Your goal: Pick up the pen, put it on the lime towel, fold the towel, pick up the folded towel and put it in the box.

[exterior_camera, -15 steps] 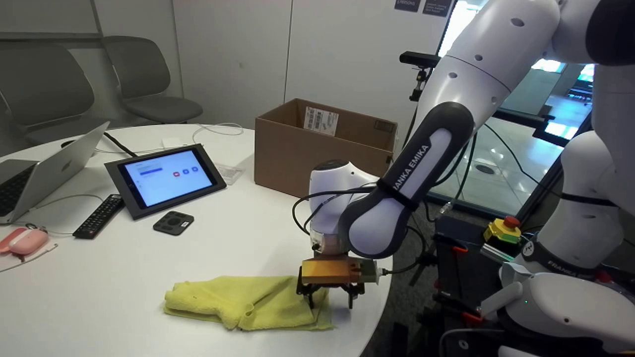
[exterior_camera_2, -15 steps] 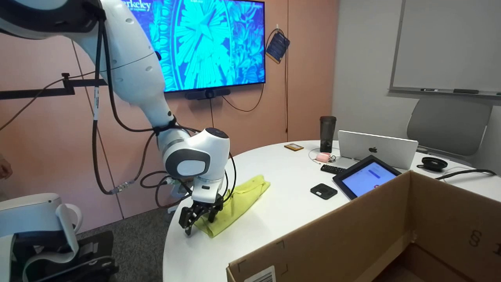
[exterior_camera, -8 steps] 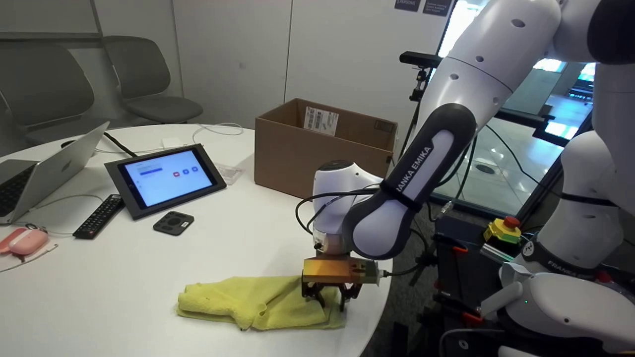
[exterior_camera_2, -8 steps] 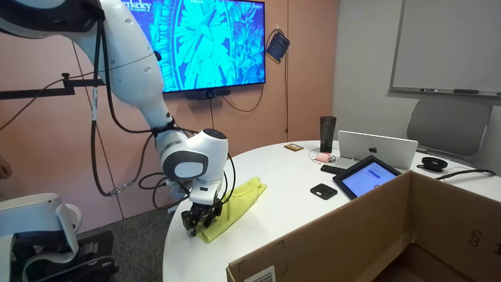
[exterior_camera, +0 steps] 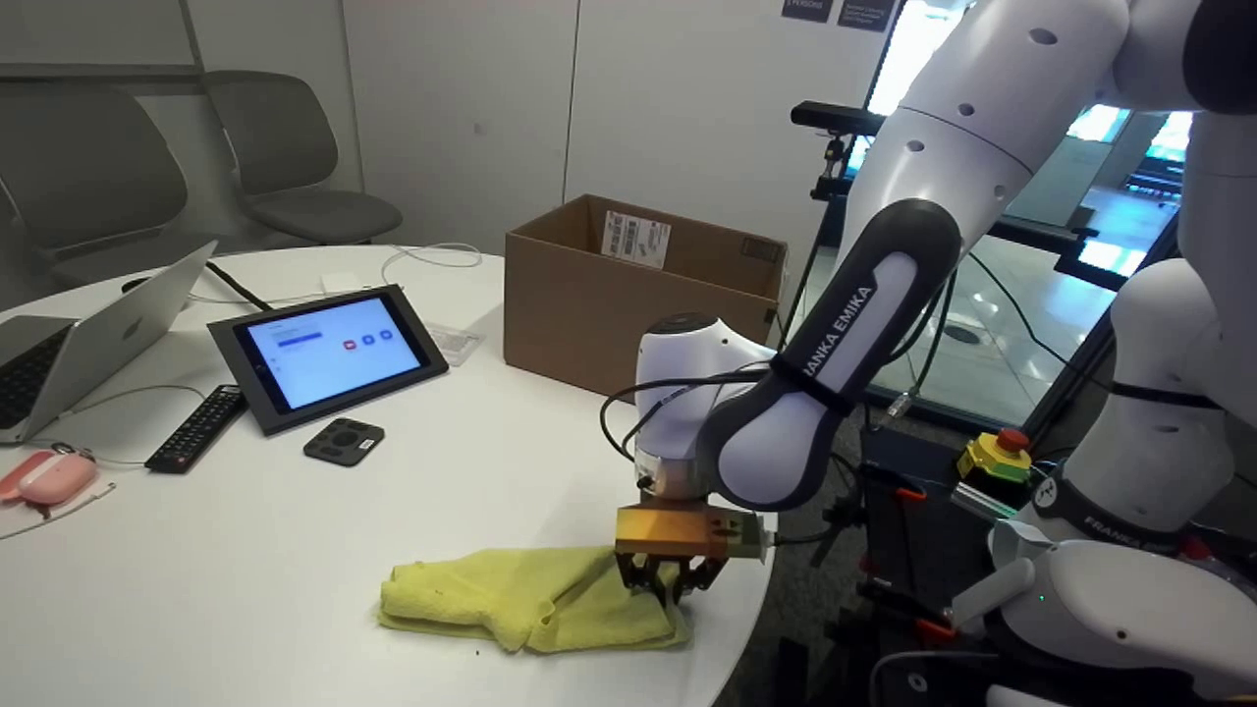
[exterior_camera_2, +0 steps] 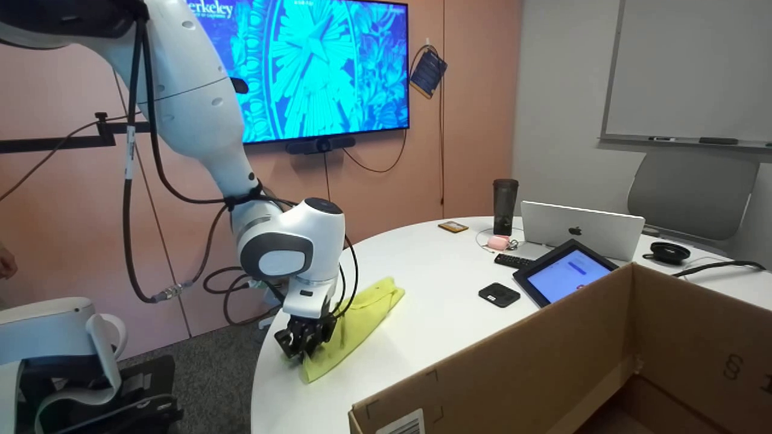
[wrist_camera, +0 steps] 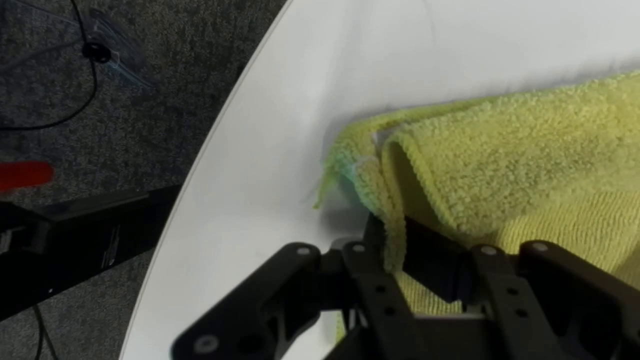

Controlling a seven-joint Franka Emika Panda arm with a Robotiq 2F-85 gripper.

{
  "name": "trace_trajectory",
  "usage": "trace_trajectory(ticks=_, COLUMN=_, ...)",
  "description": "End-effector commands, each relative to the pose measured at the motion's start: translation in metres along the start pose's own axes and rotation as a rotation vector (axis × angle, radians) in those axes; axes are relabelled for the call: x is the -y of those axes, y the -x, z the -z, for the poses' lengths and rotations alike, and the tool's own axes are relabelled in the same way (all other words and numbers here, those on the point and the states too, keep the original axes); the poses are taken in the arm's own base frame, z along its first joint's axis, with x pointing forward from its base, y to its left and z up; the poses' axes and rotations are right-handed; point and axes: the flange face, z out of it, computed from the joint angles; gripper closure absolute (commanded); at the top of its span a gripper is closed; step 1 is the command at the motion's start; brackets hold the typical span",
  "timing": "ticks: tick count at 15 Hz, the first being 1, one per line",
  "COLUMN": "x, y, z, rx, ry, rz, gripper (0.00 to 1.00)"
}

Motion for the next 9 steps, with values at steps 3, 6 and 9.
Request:
trace_trajectory(ticks=3, x=-0.025, y=-0.003, z=0.042, rx=-0.076, ry=-0.048, rz=0.05, gripper=0.96)
trace_trajectory(ticks=6, x=-0.026, y=-0.005, z=0.08, rx=-0.159, ry=-0.095, rz=0.13, gripper=0.96)
trace_trajectory(ticks=9, x=-0.016, y=-0.007, z=0.116, rx=-0.241, ry=-0.137, rz=0.198, gripper=0.96)
